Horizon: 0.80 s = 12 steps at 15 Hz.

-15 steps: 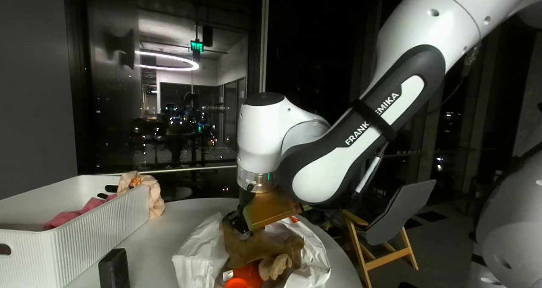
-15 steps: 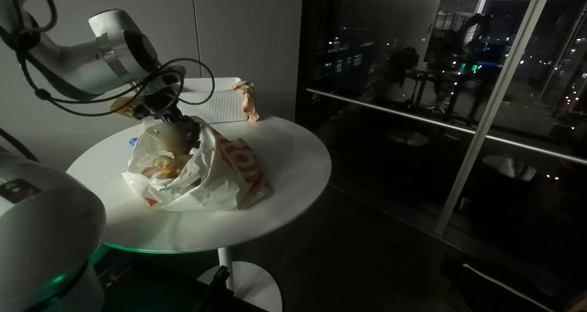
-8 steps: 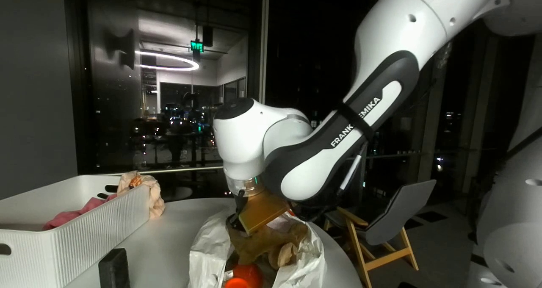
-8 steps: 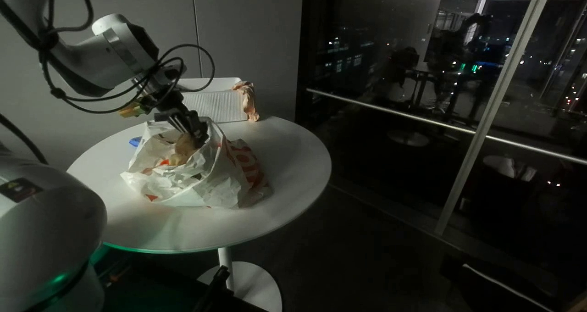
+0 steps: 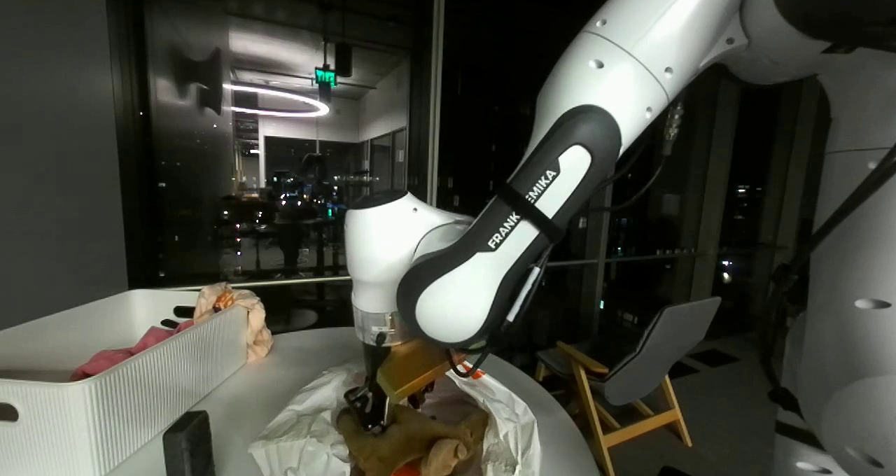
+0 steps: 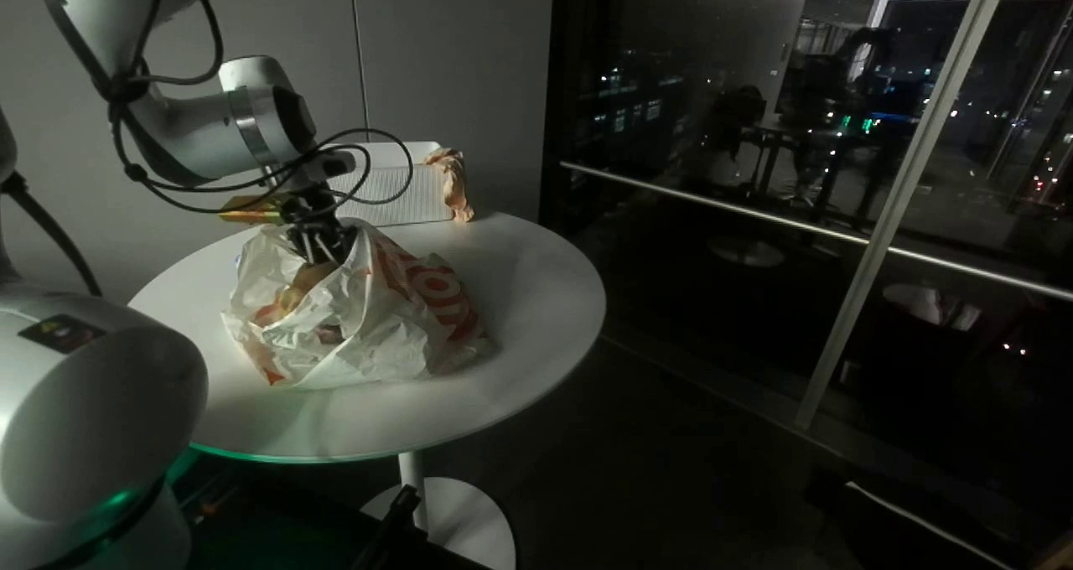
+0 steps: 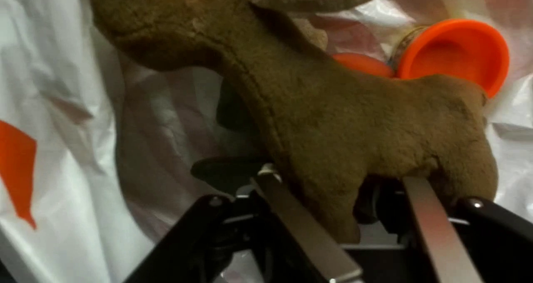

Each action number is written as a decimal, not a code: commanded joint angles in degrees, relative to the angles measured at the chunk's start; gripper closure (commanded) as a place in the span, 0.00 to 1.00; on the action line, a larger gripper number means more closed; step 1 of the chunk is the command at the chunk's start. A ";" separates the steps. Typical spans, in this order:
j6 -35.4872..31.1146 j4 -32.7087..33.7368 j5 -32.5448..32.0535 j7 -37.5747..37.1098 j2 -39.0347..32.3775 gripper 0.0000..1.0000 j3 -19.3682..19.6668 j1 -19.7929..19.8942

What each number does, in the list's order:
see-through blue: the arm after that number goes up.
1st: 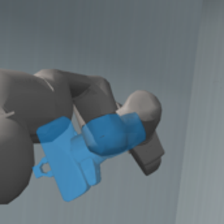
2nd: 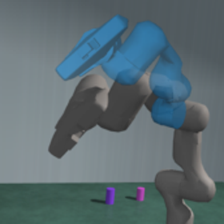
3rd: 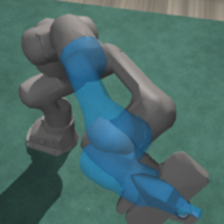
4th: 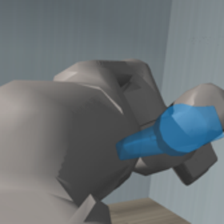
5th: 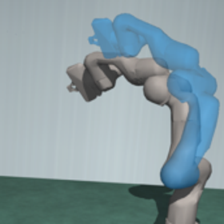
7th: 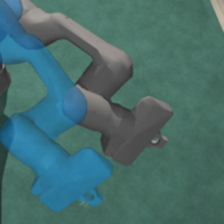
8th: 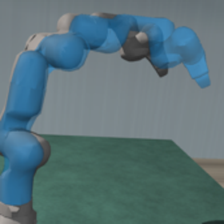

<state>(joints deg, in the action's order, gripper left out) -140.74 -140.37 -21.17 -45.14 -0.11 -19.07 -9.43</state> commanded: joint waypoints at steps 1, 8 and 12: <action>5.75 -1.47 2.99 1.56 9.74 0.11 -0.23 -4.15; 10.86 -0.62 17.51 21.82 16.46 0.00 -3.76 -11.97; 5.16 3.47 13.35 24.71 10.50 0.00 -8.34 -13.33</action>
<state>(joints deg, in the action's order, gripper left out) -131.65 -140.46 -5.35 -23.25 14.99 -24.94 -22.40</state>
